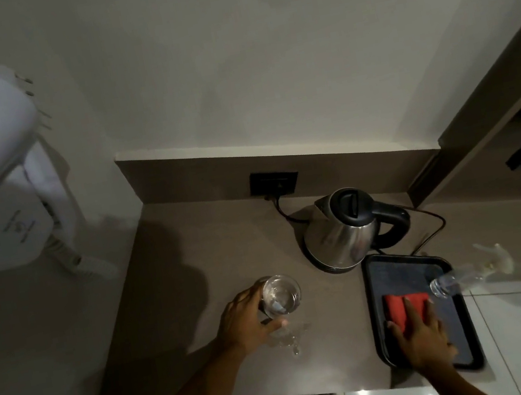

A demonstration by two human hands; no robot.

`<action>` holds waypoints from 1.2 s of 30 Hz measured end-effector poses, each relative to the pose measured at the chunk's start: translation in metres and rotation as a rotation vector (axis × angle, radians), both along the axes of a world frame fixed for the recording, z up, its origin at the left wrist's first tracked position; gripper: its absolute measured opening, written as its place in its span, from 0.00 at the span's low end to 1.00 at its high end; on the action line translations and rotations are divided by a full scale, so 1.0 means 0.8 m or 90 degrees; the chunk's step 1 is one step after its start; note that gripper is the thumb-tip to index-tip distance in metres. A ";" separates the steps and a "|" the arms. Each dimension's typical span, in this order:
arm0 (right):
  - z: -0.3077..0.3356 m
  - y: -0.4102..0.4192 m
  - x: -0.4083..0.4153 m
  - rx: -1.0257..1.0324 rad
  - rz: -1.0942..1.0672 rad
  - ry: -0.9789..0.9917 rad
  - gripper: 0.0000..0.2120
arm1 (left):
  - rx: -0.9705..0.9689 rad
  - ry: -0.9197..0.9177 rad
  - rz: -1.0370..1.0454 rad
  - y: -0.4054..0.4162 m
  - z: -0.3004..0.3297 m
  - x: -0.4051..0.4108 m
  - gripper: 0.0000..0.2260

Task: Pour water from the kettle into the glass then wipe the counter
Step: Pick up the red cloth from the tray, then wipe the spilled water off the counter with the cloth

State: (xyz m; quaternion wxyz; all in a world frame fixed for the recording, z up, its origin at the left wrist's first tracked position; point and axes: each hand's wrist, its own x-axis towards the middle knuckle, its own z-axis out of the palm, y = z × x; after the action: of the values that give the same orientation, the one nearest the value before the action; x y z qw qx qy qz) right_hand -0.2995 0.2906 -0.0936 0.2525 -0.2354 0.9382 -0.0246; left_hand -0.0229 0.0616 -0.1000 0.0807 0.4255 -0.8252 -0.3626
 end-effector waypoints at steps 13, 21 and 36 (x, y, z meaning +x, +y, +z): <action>0.029 -0.017 0.000 -0.245 0.055 0.027 0.25 | 0.038 0.000 -0.054 -0.002 -0.006 0.012 0.47; 0.014 -0.068 0.086 -0.292 0.115 0.007 0.27 | -0.171 -0.184 -0.010 -0.023 -0.015 0.131 0.45; -0.030 -0.108 0.140 -0.089 0.159 0.116 0.31 | -0.212 -0.272 -0.061 -0.052 -0.069 0.206 0.38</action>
State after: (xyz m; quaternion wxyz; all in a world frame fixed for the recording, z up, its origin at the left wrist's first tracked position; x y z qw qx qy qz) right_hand -0.1873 0.2042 -0.1176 0.1508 -0.3681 0.9167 -0.0368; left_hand 0.1420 0.0203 -0.1548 -0.0439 0.4336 -0.8910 -0.1270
